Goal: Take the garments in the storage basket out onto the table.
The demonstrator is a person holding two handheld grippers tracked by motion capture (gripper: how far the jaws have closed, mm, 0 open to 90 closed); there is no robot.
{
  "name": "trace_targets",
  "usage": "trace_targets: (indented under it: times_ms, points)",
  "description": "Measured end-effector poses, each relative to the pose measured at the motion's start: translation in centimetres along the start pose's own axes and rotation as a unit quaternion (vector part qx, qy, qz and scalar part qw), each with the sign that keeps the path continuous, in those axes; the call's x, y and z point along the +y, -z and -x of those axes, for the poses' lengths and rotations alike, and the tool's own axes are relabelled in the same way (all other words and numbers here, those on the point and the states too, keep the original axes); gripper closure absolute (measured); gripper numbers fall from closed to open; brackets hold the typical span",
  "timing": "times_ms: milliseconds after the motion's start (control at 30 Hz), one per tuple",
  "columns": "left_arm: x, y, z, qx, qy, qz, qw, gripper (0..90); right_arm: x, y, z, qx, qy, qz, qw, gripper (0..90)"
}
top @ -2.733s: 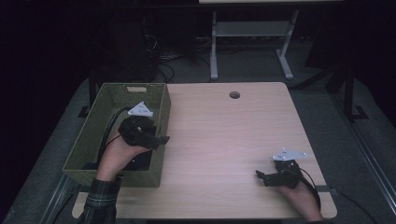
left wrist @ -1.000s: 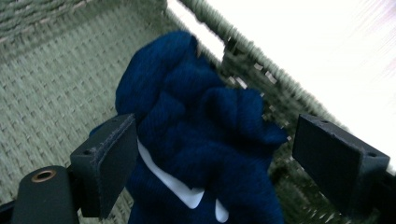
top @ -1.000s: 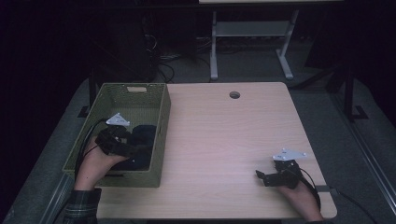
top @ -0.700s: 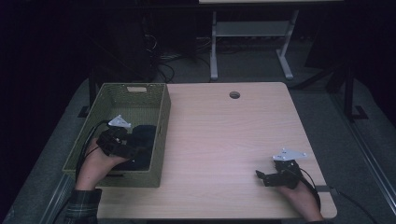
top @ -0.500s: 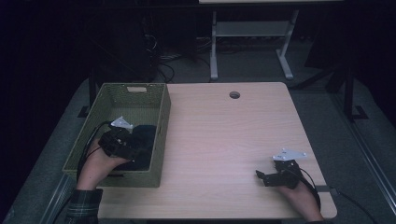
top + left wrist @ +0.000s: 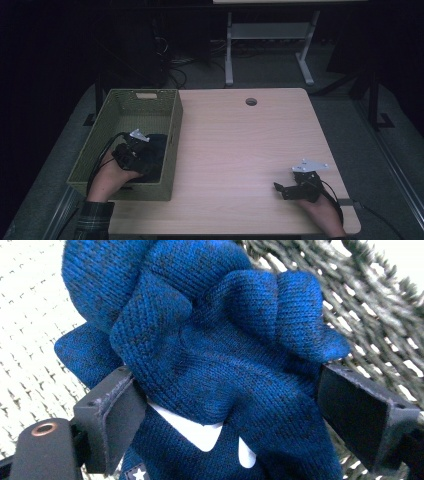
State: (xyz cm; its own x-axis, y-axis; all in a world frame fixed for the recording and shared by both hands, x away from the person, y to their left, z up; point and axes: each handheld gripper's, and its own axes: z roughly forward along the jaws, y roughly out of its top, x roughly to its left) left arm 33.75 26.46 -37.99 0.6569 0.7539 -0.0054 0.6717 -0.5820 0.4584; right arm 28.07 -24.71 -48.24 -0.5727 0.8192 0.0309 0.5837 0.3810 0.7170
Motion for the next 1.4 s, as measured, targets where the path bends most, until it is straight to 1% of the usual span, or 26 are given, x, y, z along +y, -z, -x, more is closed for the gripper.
trace_targets:
  times_ms: [67,233,333,433,533,567,600,667,700,800,900,1000,1100,1200,1400]
  points:
    - [0.0,-0.1,0.0,-0.001,0.001,-0.004,1.0000,13.4,0.0,0.0,0.0,0.000,0.000,0.000,1.0000,9.4]
    - [0.1,-0.3,0.0,0.001,-0.004,-0.015,0.9999,14.2,0.0,0.0,0.0,0.000,0.000,0.000,1.0000,9.4]
    - [0.1,-0.3,0.1,0.001,-0.002,-0.017,0.9999,14.9,0.0,0.0,0.0,0.000,0.001,0.000,1.0000,9.4]
    - [0.1,-0.3,0.1,-0.003,-0.005,-0.022,0.9997,20.0,0.0,0.0,0.0,0.000,0.001,0.000,1.0000,9.4]
    - [0.1,-0.3,0.1,-0.007,-0.009,-0.024,0.9997,27.6,0.0,0.0,0.0,0.000,0.000,0.000,1.0000,9.4]
    - [0.1,-0.4,0.1,-0.010,-0.010,-0.024,0.9996,31.6,0.0,0.0,0.0,0.000,0.000,0.000,1.0000,9.4]
    - [0.1,-0.3,0.0,-0.014,-0.016,-0.030,0.9993,35.6,0.0,0.0,0.0,0.000,0.000,0.000,1.0000,9.4]
    - [0.1,-0.3,-0.1,-0.022,-0.018,-0.033,0.9990,45.4,0.0,0.0,0.0,0.000,0.000,0.000,1.0000,9.4]
    - [0.1,-0.4,-0.1,-0.027,-0.019,-0.033,0.9989,52.7,0.0,0.0,0.0,0.000,0.000,0.000,1.0000,9.4]
    - [0.1,-0.5,-0.2,-0.035,-0.012,-0.043,0.9984,64.0,0.0,0.0,0.0,0.000,0.000,0.000,1.0000,9.4]
    - [0.2,-0.6,-0.3,-0.037,-0.008,-0.047,0.9982,70.0,0.0,0.0,0.0,0.000,0.000,0.000,1.0000,9.4]
    - [0.2,-0.5,-0.4,-0.037,-0.003,-0.043,0.9984,72.4,0.0,0.0,0.0,0.000,0.000,0.000,1.0000,9.4]
    - [0.3,-0.1,-0.4,-0.038,0.004,-0.040,0.9985,72.8,0.0,0.0,0.0,0.000,0.000,0.000,1.0000,9.4]
    - [0.6,0.3,-0.5,-0.035,-0.002,-0.037,0.9987,72.6,0.0,0.0,0.0,0.000,0.000,0.000,1.0000,9.4]
    - [1.0,1.5,-0.9,-0.031,0.002,-0.024,0.9992,72.8,0.0,0.0,0.0,0.000,0.000,0.000,1.0000,9.4]
